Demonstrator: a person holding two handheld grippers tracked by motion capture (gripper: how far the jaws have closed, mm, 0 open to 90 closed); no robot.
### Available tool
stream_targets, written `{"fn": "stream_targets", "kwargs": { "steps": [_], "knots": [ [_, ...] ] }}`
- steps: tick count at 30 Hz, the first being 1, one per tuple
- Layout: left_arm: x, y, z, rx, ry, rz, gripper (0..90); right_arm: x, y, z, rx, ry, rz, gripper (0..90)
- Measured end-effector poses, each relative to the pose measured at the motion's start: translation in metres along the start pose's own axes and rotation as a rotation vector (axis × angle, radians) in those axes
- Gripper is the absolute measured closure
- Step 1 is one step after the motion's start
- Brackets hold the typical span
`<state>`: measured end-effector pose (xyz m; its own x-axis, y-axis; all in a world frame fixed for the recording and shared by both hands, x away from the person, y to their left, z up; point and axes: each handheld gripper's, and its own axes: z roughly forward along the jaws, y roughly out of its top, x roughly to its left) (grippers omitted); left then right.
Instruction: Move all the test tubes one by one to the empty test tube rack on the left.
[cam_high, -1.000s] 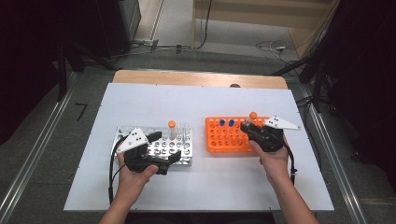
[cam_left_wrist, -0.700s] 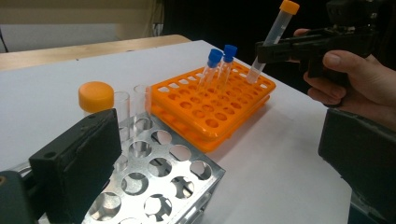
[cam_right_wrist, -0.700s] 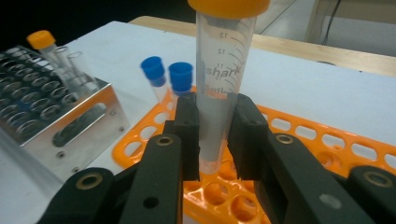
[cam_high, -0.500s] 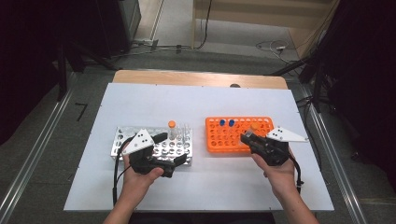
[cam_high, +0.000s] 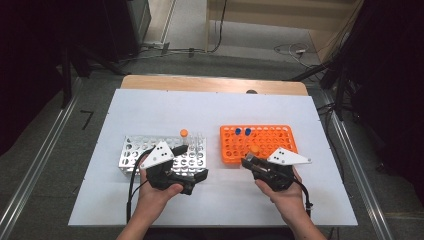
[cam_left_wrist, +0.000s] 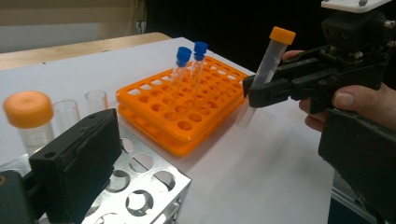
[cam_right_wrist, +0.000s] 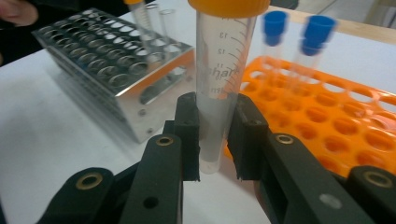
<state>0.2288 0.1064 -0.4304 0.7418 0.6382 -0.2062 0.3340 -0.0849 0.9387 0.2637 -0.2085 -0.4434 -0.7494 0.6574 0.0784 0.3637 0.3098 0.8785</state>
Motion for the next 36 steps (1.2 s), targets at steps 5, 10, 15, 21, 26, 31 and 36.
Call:
{"fn": "stream_targets", "kwargs": {
  "steps": [5, 10, 15, 21, 26, 31, 36],
  "knots": [
    [-0.005, 0.001, 0.005, 0.005, -0.019, -0.001, 0.0, 0.015, 0.001, 0.004, 0.004, 0.046, -0.03, 72.7],
    [-0.012, 0.002, 0.01, 0.013, -0.046, 0.011, 1.2, 0.026, 0.002, 0.007, 0.012, 0.077, -0.052, 72.7],
    [-0.018, 0.003, 0.016, 0.021, -0.074, 0.016, 4.8, 0.034, 0.002, 0.01, 0.016, 0.099, -0.068, 72.7],
    [-0.026, 0.003, 0.021, 0.014, -0.069, 0.042, 24.4, 0.045, 0.002, 0.013, 0.025, 0.129, -0.092, 72.7],
    [-0.031, 0.003, 0.025, 0.024, -0.105, 0.058, 38.5, 0.053, 0.002, 0.016, 0.034, 0.15, -0.104, 72.7],
    [-0.035, 0.002, 0.028, 0.024, -0.135, 0.075, 51.7, 0.062, 0.002, 0.018, 0.046, 0.172, -0.127, 72.7],
    [-0.037, 0.001, 0.03, 0.037, -0.174, 0.096, 64.4, 0.069, 0.001, 0.02, 0.056, 0.192, -0.152, 72.7]
  ]
}}
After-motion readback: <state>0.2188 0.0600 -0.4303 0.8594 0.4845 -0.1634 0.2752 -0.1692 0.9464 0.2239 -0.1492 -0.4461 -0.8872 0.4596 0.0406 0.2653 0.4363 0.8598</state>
